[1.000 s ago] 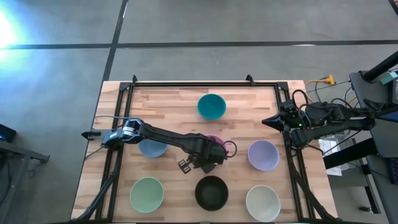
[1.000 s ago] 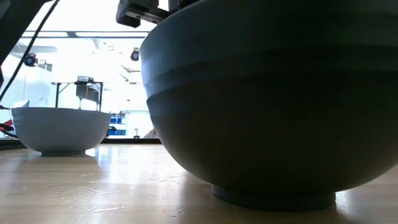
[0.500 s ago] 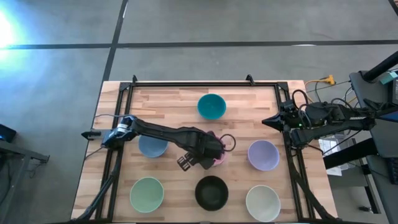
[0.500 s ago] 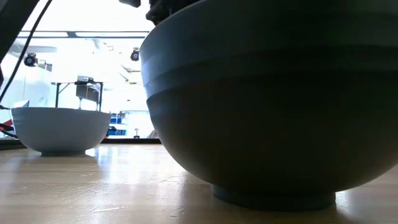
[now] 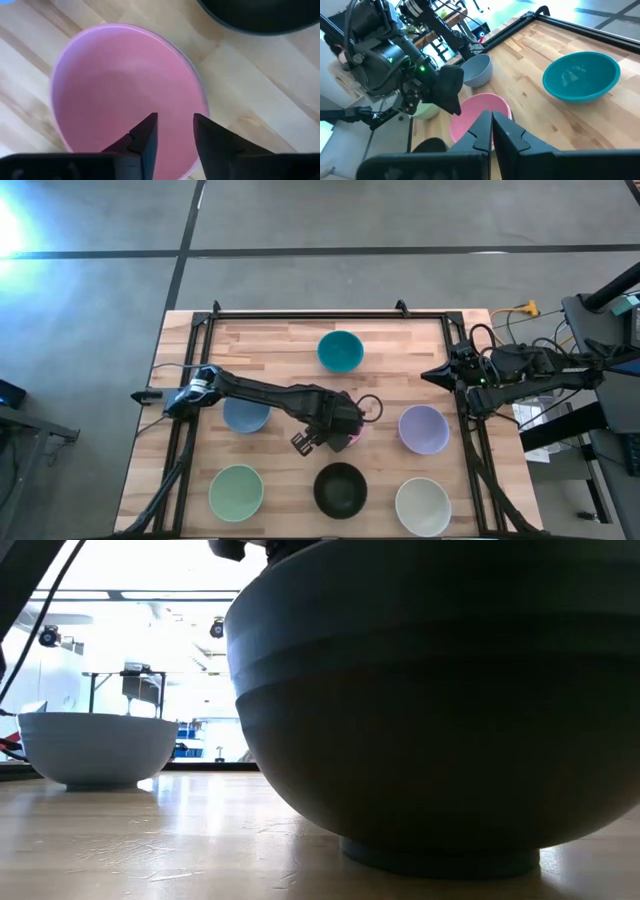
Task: Nest bowls inside each other
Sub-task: Stack the pink bowl on the top white bowl, then stack the blue bowl on the pink bowl
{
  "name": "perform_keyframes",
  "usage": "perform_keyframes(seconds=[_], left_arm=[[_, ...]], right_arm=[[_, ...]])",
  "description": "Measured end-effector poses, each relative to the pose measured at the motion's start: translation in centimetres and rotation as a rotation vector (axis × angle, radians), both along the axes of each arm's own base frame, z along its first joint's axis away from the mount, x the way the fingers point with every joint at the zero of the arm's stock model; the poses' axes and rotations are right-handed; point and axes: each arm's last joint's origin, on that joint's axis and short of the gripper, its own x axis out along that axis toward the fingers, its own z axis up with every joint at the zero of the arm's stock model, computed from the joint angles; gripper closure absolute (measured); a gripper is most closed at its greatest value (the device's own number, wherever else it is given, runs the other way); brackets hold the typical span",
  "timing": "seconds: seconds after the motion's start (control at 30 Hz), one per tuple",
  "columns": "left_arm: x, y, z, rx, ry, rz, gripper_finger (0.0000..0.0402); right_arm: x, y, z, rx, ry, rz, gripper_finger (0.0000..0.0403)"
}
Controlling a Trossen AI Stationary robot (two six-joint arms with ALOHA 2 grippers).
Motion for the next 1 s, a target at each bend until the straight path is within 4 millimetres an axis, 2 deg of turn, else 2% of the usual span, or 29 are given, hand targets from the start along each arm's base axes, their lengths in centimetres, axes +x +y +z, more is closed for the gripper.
perform_keyframes(seconds=[0.2,0.33,0.53,0.7,0.87,1.0], left_arm=[[-0.3,-0.1,-1.4,-0.026,0.057,-0.008,0.0295],[-0.3,-0.1,-1.5,-0.02,0.063,-0.007,0.0295],[-0.7,1.2,0.4,0.031,-0.008,0.072,0.0295],[-1.2,3.4,2.3,-0.019,-0.071,0.251,0.0295],[-1.8,7.2,3.9,-0.102,-0.116,0.575,0.0295],[-3.4,9.8,5.2,-0.156,-0.136,0.75,0.0295]], right_arm=[[0.0,0.0,0.0,0.0,0.0,0.0,0.0394],[0.0,0.0,0.0,0.0,0.0,0.0,0.0394],[0.0,0.0,0.0,0.0,0.0,0.0,0.0394],[0.1,0.0,0.0,-0.006,0.002,-0.016,0.0394],[0.8,0.0,-0.2,-0.019,0.022,-0.04,0.0394],[1.9,0.2,-0.2,-0.023,0.024,-0.047,0.0394]])
